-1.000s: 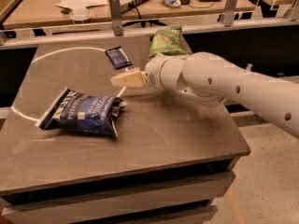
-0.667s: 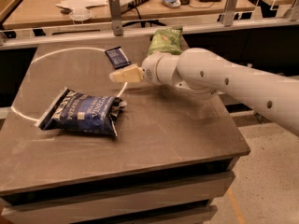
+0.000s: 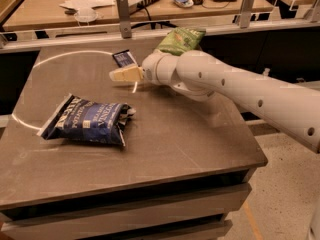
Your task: Move rxbar blueberry near blue chip bag
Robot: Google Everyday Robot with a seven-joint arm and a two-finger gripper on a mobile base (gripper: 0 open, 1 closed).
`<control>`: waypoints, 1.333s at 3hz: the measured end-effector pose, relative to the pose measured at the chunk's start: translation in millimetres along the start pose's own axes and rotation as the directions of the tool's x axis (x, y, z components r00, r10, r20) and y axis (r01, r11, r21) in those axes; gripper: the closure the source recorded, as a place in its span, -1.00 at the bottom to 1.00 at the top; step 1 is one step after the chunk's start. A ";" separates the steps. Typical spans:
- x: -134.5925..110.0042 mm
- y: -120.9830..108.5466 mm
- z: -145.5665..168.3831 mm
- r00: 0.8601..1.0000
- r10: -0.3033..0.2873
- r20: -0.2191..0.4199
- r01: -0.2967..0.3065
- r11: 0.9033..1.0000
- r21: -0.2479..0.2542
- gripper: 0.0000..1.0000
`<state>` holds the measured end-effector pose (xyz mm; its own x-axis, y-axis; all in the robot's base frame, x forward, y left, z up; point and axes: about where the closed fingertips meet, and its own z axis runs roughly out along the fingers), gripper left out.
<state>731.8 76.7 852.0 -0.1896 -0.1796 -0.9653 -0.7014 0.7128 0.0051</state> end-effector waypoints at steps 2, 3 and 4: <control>-6.1 11.0 24.3 1.000 0.024 0.002 -0.024 1.000 -0.001 -1.00; -0.6 8.8 37.5 0.999 0.031 -0.029 -0.030 0.999 0.013 -1.00; 5.9 7.8 43.5 0.998 0.032 -0.053 -0.031 0.999 0.020 -1.00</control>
Offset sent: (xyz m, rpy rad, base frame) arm 0.0207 0.0321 -0.0042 0.0178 0.0326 -0.0235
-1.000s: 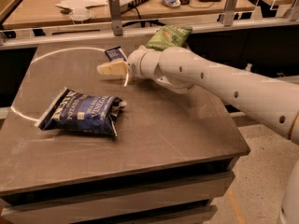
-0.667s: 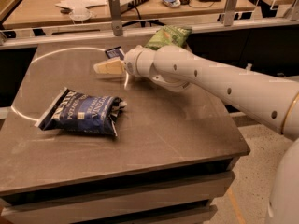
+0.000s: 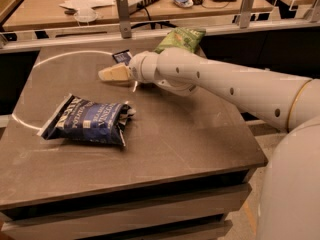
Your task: Move rxbar blueberry near blue chip bag
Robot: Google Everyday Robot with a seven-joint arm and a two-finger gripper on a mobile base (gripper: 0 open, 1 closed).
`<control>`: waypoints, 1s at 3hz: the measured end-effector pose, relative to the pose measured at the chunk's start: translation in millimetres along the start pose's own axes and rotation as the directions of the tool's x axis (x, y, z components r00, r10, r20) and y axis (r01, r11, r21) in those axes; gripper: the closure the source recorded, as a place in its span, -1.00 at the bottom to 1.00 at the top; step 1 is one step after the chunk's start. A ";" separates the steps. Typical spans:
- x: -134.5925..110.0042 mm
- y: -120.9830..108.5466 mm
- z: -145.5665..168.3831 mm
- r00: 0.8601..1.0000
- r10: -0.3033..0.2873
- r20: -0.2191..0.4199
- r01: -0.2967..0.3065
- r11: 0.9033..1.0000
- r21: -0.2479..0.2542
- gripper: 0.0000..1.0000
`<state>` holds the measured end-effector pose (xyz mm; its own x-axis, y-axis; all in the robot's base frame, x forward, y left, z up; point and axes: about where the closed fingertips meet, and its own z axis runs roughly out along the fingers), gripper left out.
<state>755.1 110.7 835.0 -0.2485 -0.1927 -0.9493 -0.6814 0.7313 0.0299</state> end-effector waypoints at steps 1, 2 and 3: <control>8.3 0.5 1.5 1.000 -0.002 -0.022 0.002 1.000 0.010 -0.66; 10.9 -4.2 -3.3 0.999 -0.016 -0.035 0.017 1.000 0.017 -0.04; 10.7 -9.2 -9.1 0.999 -0.022 -0.041 0.023 0.999 0.027 0.43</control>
Offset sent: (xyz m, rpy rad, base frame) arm -0.0013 -0.0127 -0.0129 -0.0547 0.0113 -0.0096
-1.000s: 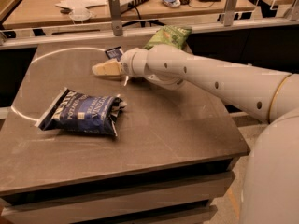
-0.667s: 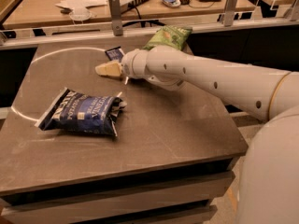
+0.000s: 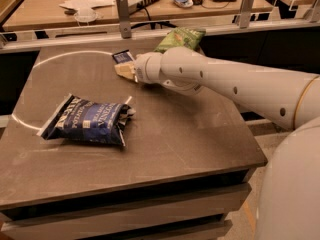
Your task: Move rxbar blueberry near blue chip bag
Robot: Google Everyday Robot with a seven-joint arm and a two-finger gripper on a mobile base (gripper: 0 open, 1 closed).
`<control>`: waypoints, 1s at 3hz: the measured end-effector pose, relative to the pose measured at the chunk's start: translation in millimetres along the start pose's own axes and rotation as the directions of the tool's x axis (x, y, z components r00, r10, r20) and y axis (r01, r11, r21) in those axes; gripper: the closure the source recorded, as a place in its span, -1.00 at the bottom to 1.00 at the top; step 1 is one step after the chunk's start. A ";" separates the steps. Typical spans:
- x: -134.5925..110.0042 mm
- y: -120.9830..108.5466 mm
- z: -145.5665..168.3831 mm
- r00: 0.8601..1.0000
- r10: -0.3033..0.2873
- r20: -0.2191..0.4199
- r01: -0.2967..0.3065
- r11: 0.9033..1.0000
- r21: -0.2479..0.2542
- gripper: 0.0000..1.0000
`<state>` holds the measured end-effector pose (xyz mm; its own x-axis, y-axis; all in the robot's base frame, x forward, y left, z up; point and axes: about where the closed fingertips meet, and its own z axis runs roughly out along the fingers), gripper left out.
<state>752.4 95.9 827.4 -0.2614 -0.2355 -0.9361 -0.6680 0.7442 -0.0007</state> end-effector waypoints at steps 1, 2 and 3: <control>-0.8 -7.7 -13.6 1.000 -0.012 -0.015 0.012 1.000 0.025 0.99; -3.3 -12.8 -27.7 0.999 -0.031 -0.020 0.032 0.999 0.033 1.00; -5.9 -11.7 -59.4 0.998 -0.066 -0.002 0.066 0.998 -0.017 1.00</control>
Offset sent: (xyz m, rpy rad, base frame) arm -0.0129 -0.0404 0.0145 -0.0576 -0.0108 -0.0503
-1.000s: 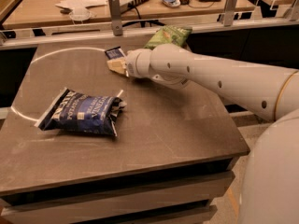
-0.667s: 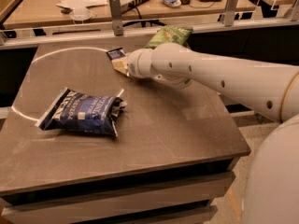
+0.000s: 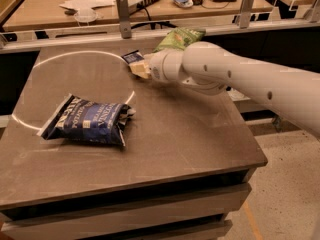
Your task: Move rxbar blueberry near blue chip bag
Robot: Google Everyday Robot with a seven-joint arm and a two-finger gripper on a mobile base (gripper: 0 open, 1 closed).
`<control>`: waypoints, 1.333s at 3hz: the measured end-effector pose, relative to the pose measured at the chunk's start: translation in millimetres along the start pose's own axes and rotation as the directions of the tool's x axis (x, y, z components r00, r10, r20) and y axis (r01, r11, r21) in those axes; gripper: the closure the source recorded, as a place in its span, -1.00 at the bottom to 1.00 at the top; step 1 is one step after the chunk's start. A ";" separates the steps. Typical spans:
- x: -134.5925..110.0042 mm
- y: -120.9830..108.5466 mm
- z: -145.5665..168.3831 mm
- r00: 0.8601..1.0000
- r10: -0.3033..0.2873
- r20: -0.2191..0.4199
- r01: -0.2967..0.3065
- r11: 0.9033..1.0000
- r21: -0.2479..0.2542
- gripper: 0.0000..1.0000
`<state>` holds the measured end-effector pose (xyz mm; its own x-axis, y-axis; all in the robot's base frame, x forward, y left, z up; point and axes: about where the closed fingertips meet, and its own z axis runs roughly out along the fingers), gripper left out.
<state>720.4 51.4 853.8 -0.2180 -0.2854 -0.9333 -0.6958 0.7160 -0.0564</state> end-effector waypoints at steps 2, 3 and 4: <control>4.6 3.9 -82.1 0.994 -0.069 0.084 0.083 0.980 -0.182 1.00; 24.2 27.3 -131.0 0.994 -0.093 0.064 0.108 0.949 -0.295 1.00; 56.1 87.5 -189.1 0.992 -0.129 -0.002 0.114 0.878 -0.465 1.00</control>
Offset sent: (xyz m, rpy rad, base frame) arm -0.1827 -0.0818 0.0132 0.0498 0.0653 0.6253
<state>517.8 -22.4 863.6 -0.1274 -0.3765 -0.9176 -0.9539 0.3000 0.0093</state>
